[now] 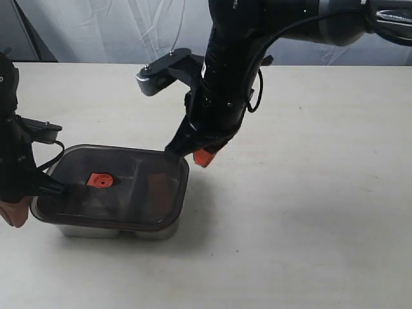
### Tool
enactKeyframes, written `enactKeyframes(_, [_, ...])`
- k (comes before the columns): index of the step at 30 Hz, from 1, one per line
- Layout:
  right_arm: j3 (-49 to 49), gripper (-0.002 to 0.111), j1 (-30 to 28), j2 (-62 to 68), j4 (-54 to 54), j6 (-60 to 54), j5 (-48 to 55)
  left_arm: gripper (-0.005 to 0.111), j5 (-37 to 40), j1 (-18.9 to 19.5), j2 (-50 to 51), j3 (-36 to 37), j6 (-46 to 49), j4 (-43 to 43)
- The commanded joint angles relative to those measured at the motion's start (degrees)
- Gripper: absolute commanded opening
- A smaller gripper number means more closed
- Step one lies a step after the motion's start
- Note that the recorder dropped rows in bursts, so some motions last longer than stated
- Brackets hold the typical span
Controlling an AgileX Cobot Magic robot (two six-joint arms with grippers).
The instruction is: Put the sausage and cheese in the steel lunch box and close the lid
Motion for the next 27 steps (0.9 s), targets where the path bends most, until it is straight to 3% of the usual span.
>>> enactKeyframes(1, [4.01, -0.001, -0.15, -0.52, 4.48, -2.52, -0.29, 0.0, -0.57, -0.39, -1.06, -0.17, 0.06, 0.28])
enactKeyframes(9, [9.19, -0.001, -0.01, 0.18, 8.71, -3.74, -5.49, 0.0, -3.2, -0.29, -6.03, -0.17, -0.48, 2.06])
enactKeyframes(27, [9.19, -0.001, 6.66, 1.76, 9.27, -4.73, -2.23, 0.0, -8.12, -0.29, -6.03, -0.17, -4.07, 4.95])
